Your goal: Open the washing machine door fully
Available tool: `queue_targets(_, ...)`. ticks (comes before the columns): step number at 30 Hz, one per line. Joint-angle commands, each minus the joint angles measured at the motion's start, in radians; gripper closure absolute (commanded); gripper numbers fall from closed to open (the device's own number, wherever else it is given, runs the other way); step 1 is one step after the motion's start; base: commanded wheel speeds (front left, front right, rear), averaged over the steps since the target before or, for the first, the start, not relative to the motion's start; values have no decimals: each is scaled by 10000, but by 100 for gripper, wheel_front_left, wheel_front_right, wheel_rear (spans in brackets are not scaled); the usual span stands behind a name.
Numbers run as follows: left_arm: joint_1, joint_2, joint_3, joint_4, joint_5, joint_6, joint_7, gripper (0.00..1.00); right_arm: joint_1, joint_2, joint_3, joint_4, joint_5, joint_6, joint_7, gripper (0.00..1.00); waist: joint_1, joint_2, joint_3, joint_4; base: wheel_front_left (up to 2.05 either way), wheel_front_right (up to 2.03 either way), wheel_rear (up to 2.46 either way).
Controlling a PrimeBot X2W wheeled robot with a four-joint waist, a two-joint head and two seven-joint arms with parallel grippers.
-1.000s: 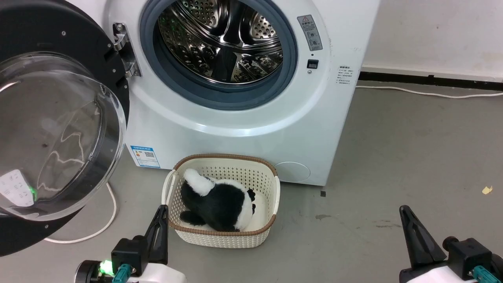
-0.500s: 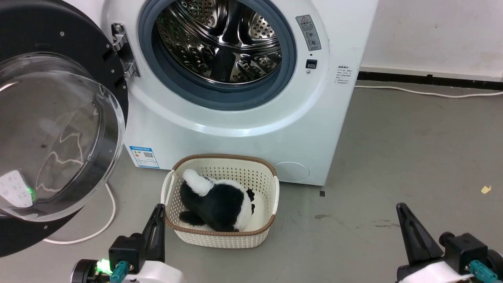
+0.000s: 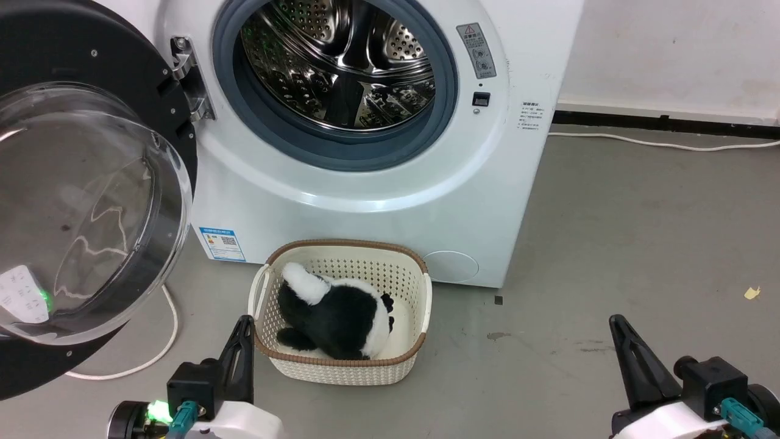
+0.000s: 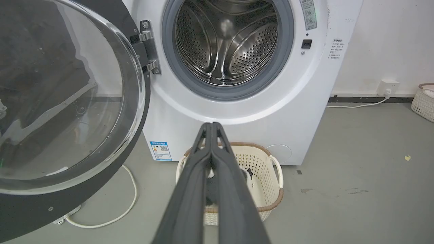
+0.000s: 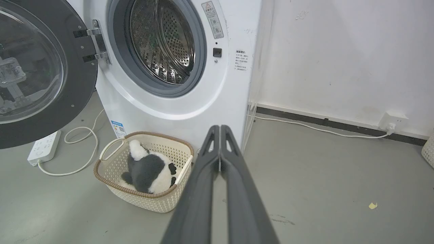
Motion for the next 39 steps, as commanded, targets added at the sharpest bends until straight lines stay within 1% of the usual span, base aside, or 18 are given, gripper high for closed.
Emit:
queue_targets(1,-110,-64,55,-94,69,-44,101,100,-176,19,34,-71,-56,4,74,100,0,0,0,-6,0,0,0)
queue_targets(39,-171,-163,368,-477,277,-114,878,100,-409,29,264,-164,-197,7,853,100,0,0,-5,-99,0,0,0)
